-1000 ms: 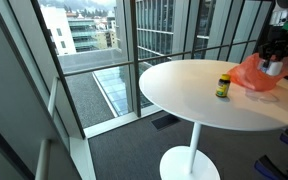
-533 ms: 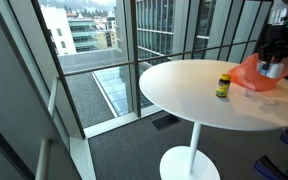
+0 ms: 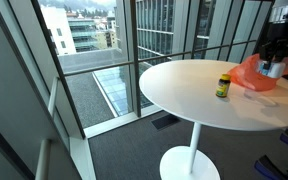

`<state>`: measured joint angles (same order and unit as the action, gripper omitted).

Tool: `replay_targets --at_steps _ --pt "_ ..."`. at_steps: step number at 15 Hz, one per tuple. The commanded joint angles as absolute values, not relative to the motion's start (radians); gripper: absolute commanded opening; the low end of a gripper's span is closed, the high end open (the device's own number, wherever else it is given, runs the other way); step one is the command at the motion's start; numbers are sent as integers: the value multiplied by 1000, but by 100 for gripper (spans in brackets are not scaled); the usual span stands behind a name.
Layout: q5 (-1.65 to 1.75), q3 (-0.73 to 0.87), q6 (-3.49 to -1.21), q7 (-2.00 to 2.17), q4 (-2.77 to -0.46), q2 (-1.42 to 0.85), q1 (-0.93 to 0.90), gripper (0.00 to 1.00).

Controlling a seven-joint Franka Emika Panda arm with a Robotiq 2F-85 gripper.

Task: Remove the blue box from the plastic and put it on the table

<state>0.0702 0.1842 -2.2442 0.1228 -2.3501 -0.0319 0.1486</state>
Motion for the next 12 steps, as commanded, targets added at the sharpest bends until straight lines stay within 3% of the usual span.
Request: replay_targets --at_steps 1,12 --pt "90 168 -2252 132 -2353 -40 143 18" --pt "94 109 -2355 112 -2321 -167 88 18"
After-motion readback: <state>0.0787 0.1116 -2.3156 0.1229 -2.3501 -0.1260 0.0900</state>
